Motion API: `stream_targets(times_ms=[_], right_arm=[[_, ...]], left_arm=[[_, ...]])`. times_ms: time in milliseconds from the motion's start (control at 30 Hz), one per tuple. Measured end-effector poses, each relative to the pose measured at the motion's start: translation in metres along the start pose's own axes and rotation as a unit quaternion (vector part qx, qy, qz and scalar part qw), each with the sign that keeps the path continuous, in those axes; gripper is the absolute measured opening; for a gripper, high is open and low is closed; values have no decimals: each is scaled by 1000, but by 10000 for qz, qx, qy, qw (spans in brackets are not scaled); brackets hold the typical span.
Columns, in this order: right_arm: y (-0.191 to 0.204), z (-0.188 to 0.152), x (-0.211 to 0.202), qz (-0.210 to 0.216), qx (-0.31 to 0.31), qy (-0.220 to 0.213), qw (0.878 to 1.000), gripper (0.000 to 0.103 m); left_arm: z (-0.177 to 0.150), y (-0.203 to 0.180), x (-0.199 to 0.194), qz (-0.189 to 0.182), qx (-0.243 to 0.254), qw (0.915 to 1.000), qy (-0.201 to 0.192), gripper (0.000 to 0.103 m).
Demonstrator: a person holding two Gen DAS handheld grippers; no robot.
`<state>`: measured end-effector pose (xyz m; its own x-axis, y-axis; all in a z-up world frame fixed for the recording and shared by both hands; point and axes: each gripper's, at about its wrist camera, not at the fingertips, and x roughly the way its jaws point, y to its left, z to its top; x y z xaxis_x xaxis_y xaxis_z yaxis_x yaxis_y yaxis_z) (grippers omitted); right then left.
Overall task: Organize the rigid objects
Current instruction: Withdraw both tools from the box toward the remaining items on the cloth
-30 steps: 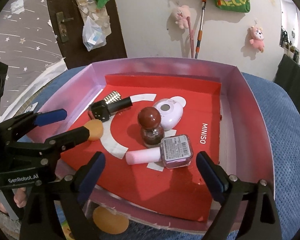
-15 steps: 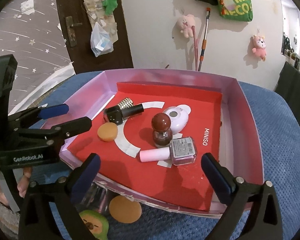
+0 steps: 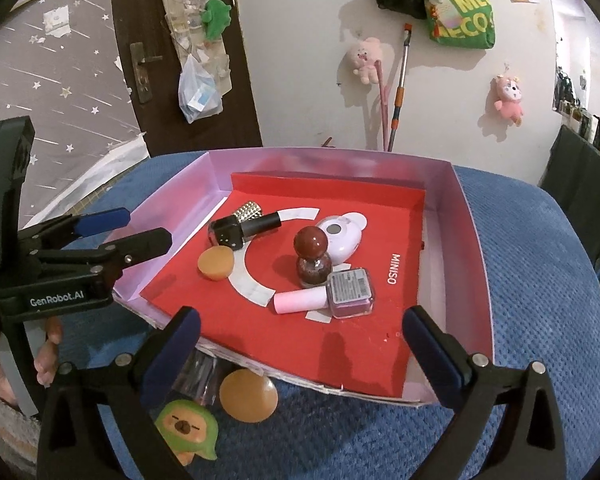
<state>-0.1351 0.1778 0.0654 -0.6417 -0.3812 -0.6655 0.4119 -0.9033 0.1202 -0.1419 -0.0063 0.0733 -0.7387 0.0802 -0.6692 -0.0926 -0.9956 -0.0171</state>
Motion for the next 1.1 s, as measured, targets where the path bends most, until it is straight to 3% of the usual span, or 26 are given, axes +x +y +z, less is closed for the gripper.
stream_targets(times_ms=[533,600,667,1100], right_arm=[[4,-9,-17,69,-8,-53,10000,103],[5,-11,-19,74,-6,-62,10000,103],[6,-13,-22,83,2,-66,9999,103],[12,-25,-34,96,18,-64,9999,103]], left_arm=[[-12,0,-14,-25,-62,10000,4,83],[-14,0,-16,-29,-70,10000,4,85],[-15,1,-17,-33,-88,10000,-4,94],[-31,5,-29,-78,-166,9998,21,94]])
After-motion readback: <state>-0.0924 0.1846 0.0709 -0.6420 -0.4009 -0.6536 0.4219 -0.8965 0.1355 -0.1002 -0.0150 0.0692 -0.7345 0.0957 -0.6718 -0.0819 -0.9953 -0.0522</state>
